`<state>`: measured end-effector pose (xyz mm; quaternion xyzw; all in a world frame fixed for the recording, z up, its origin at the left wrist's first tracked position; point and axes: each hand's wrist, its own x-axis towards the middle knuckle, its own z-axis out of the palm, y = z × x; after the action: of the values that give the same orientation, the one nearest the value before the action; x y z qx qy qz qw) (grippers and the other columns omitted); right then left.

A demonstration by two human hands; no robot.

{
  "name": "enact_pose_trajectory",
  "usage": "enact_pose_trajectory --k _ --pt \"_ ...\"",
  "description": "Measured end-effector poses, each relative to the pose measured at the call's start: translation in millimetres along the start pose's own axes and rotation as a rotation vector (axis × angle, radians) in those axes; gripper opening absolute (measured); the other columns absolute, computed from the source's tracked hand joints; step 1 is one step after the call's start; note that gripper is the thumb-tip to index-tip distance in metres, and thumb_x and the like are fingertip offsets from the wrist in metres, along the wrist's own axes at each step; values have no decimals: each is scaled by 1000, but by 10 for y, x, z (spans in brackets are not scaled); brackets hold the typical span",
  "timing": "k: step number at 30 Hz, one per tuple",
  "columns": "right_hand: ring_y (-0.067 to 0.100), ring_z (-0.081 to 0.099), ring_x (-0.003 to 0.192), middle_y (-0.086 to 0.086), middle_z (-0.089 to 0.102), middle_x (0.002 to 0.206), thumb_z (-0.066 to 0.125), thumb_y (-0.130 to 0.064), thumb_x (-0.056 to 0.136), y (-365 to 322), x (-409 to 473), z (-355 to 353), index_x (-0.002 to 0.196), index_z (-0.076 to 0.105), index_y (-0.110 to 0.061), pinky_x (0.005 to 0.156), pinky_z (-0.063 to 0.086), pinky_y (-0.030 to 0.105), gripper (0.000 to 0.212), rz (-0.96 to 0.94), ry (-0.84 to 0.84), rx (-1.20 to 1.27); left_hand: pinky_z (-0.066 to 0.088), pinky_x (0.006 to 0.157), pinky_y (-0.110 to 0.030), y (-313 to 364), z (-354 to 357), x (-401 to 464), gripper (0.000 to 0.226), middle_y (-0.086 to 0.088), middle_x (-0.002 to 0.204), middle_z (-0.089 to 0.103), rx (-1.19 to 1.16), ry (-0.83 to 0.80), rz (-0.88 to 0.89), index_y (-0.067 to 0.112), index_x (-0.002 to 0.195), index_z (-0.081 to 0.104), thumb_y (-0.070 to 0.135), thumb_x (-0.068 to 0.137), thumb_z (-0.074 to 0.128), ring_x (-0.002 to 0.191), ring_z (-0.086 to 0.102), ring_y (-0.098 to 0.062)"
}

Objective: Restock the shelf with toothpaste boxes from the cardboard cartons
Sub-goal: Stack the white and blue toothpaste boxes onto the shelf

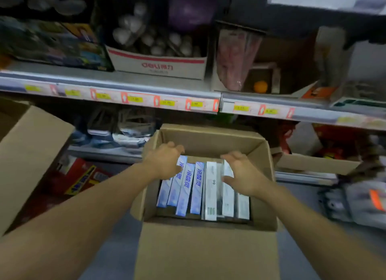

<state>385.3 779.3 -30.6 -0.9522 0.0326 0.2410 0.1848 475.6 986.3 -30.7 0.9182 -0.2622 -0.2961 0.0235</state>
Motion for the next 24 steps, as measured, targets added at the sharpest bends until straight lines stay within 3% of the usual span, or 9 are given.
enact_pose_trajectory --k 4,9,18,24 --pt "24 24 137 6 27 148 58 -30 91 124 101 478 145 27 -16 110 29 34 64 102 -61 56 39 95 -32 -83 390 203 55 -10 136 43 -29 -66 31 13 140 34 33 93 55 124 44 -25" --pt "24 24 137 7 29 146 57 -27 91 256 280 951 145 27 -15 109 31 34 63 212 -112 129 47 89 -42 -156 795 465 51 -7 134 44 -78 -125 -16 18 138 35 31 92 54 118 49 -27" --pt "23 28 136 6 30 145 59 -26 91 277 827 1505 144 27 -16 104 37 35 63 300 -89 218 48 92 -43 -232 1315 989 56 -8 136 42 -147 -79 -96 17 139 34 28 90 59 123 45 -26" --pt "24 31 134 7 33 141 58 -25 91 332 1148 1705 140 31 -14 101 39 34 57 249 -64 256 46 96 -42 -270 1802 1318 63 -11 138 39 -171 -134 -206 14 141 30 30 88 62 126 42 -29"
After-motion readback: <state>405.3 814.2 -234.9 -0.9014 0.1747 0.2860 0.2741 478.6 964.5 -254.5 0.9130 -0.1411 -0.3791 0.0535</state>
